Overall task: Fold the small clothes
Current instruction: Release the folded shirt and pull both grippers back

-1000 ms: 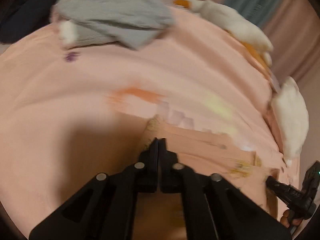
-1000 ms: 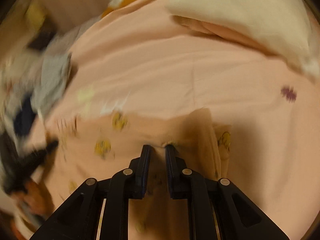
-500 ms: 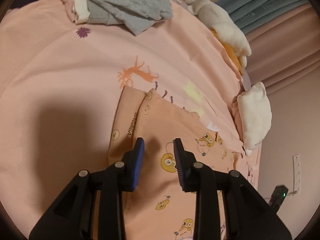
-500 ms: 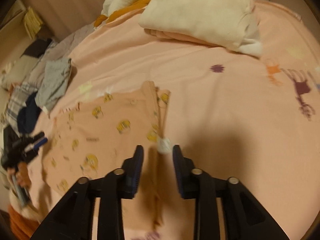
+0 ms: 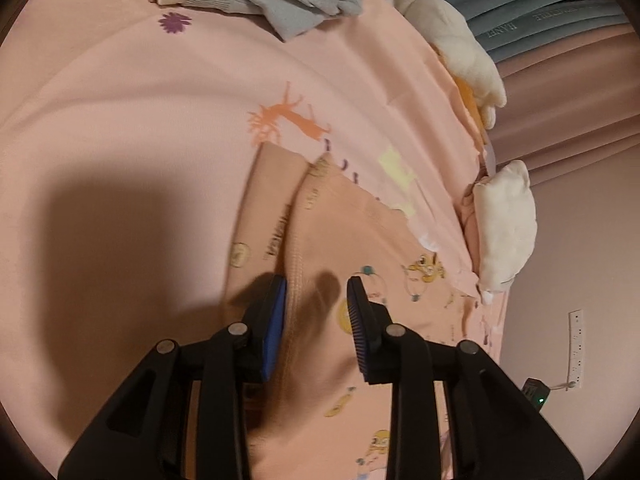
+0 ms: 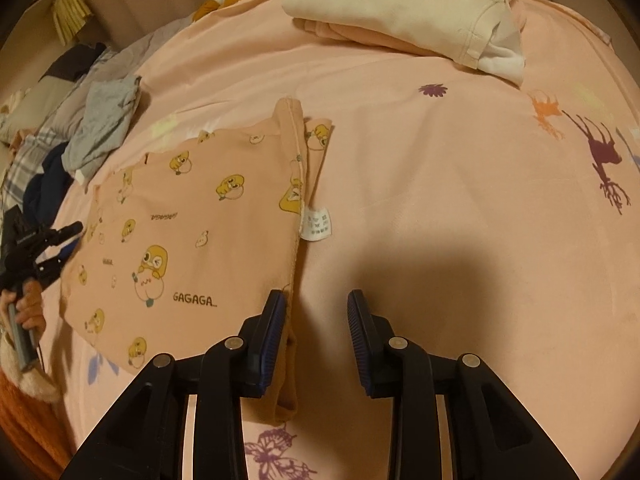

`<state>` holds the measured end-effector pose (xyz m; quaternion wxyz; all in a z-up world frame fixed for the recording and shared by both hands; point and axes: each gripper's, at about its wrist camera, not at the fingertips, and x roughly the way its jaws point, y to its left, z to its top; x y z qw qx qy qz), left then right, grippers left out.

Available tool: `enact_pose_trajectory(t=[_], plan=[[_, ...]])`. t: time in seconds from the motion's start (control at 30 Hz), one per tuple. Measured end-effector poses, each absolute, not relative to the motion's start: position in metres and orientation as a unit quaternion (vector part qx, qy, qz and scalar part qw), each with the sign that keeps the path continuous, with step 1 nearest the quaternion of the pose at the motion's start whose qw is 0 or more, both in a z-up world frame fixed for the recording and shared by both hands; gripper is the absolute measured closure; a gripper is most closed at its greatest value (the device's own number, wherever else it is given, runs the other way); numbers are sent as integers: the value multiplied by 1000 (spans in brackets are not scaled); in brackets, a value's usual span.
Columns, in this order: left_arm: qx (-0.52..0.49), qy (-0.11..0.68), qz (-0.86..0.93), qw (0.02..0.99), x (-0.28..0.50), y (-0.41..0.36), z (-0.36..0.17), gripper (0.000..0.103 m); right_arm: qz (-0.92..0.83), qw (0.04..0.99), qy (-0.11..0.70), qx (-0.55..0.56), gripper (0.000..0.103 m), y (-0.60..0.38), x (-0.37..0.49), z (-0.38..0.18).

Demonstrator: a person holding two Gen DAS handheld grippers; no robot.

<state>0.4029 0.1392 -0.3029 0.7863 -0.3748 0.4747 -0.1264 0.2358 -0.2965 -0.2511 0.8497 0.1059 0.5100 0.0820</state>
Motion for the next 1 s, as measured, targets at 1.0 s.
enact_pose_trajectory(t=[1.0], plan=[[-418,432,-113,791,416,150,-312,77,61,851,520,47,66,-291,225,-258]])
